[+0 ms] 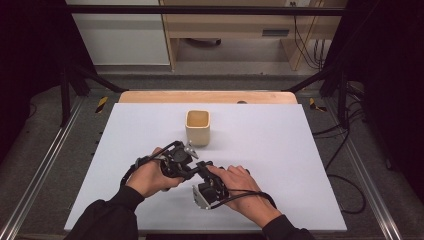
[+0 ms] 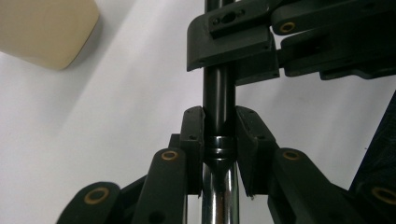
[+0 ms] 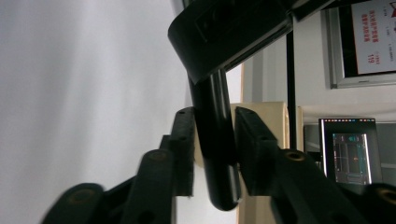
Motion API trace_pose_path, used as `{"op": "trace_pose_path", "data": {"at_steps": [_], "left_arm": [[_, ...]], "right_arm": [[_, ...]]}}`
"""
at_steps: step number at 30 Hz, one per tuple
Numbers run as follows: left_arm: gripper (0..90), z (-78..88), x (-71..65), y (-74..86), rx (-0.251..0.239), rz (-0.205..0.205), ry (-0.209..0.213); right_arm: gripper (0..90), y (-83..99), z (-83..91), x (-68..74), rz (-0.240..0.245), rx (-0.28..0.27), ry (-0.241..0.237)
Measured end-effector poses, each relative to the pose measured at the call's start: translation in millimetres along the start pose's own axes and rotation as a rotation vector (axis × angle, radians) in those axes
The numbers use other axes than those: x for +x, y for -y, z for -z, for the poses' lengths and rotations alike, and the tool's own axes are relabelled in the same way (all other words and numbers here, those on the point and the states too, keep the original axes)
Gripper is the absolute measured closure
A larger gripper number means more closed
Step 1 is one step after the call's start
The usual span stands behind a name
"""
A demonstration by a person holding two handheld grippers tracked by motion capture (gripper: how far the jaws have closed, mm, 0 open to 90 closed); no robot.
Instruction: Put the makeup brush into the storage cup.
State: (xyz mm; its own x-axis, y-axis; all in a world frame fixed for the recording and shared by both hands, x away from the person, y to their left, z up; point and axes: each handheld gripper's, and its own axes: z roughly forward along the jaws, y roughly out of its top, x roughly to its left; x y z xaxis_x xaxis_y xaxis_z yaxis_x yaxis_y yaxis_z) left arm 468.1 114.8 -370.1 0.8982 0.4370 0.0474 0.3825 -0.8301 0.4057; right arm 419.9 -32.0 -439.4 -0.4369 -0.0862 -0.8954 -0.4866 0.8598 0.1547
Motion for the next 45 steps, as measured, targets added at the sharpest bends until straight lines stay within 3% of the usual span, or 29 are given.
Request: {"op": "trace_pose_path", "data": {"at_steps": [4, 5, 7, 8, 12, 13, 15, 16, 17, 18, 21, 23, 25, 26, 27, 29, 31, 33, 34, 37, 45], "left_arm": [[73.1, 0.3, -0.4, -0.2, -0.014, -0.005, 0.002], [72.5, 0.3, -0.5, 0.2, -0.021, -0.006, -0.002], [64.4, 2.9, 0.8, 1.6, -0.045, 0.005, -0.013], [61.1, 5.6, 2.1, 2.7, -0.064, 0.007, -0.021], [40.9, 23.5, 9.4, 9.5, -0.182, 0.048, -0.061], [40.9, 27.1, 10.7, 11.3, -0.205, 0.055, -0.071], [33.2, 36.1, 14.1, 16.9, -0.262, 0.069, -0.106], [27.0, 38.0, 14.0, 19.6, -0.317, 0.11, -0.115], [27.0, 42.2, 16.2, 22.8, -0.332, 0.105, -0.13], [25.5, 45.2, 16.7, 26.0, -0.384, 0.108, -0.151], [14.6, 49.7, 18.1, 34.4, -0.475, 0.119, -0.197], [9.2, 51.7, 20.2, 41.5, -0.527, 0.132, -0.212], [7.6, 52.3, 22.5, 48.6, -0.593, 0.158, -0.225], [6.2, 52.6, 23.6, 52.4, -0.623, 0.172, -0.228], [4.9, 52.8, 24.8, 56.1, -0.65, 0.185, -0.237], [4.1, 53.1, 26.7, 63.5, -0.7, 0.211, -0.246], [2.2, 52.5, 28.4, 71.6, -0.742, 0.237, -0.249], [2.0, 52.1, 29.1, 77.7, -0.77, 0.255, -0.264], [2.0, 51.5, 29.3, 80.7, -0.786, 0.264, -0.269], [1.7, 48.4, 28.1, 86.8, -0.826, 0.285, -0.26], [1.8, 33.8, 16.1, 93.1, -0.909, 0.308, -0.263]], "right_arm": [[74.3, 1.4, -0.4, 2.2, 0.024, 0.006, -0.014], [74.3, 2.2, -0.2, 3.4, -0.001, 0.006, -0.02], [74.4, 4.3, -1.0, 1.9, 0.018, 0.013, -0.029], [74.4, 5.6, -0.7, 3.3, -0.004, 0.027, -0.031], [74.3, 23.3, 0.0, 6.3, -0.061, 0.071, -0.03], [74.3, 23.3, 0.0, 6.3, -0.061, 0.071, -0.03], [74.3, 31.0, 1.2, 8.4, -0.11, 0.09, -0.031], [74.4, 40.0, 2.5, 9.0, -0.143, 0.101, -0.024], [74.4, 40.0, 2.5, 9.0, -0.143, 0.101, -0.024], [74.3, 44.0, 3.5, 9.6, -0.17, 0.11, -0.028], [74.4, 57.2, 6.8, 7.4, -0.197, 0.129, -0.029], [74.4, 63.3, 8.8, 7.3, -0.259, 0.137, -0.021], [74.3, 69.4, 10.1, 5.8, -0.288, 0.132, -0.023], [74.4, 70.4, 10.9, 6.9, -0.333, 0.136, -0.02], [74.3, 73.5, 11.3, 5.1, -0.32, 0.129, -0.019], [74.3, 76.0, 12.2, 5.2, -0.372, 0.126, -0.018], [74.4, 78.9, 12.7, 4.7, -0.421, 0.118, -0.016], [74.4, 82.0, 12.3, 3.4, -0.519, 0.095, 0.0], [74.4, 82.0, 12.3, 3.4, -0.519, 0.095, 0.0], [74.4, 83.8, 12.7, -0.3, -0.594, 0.05, -0.004], [74.3, 80.3, 5.5, -7.4, -0.852, -0.111, 0.001]]}}
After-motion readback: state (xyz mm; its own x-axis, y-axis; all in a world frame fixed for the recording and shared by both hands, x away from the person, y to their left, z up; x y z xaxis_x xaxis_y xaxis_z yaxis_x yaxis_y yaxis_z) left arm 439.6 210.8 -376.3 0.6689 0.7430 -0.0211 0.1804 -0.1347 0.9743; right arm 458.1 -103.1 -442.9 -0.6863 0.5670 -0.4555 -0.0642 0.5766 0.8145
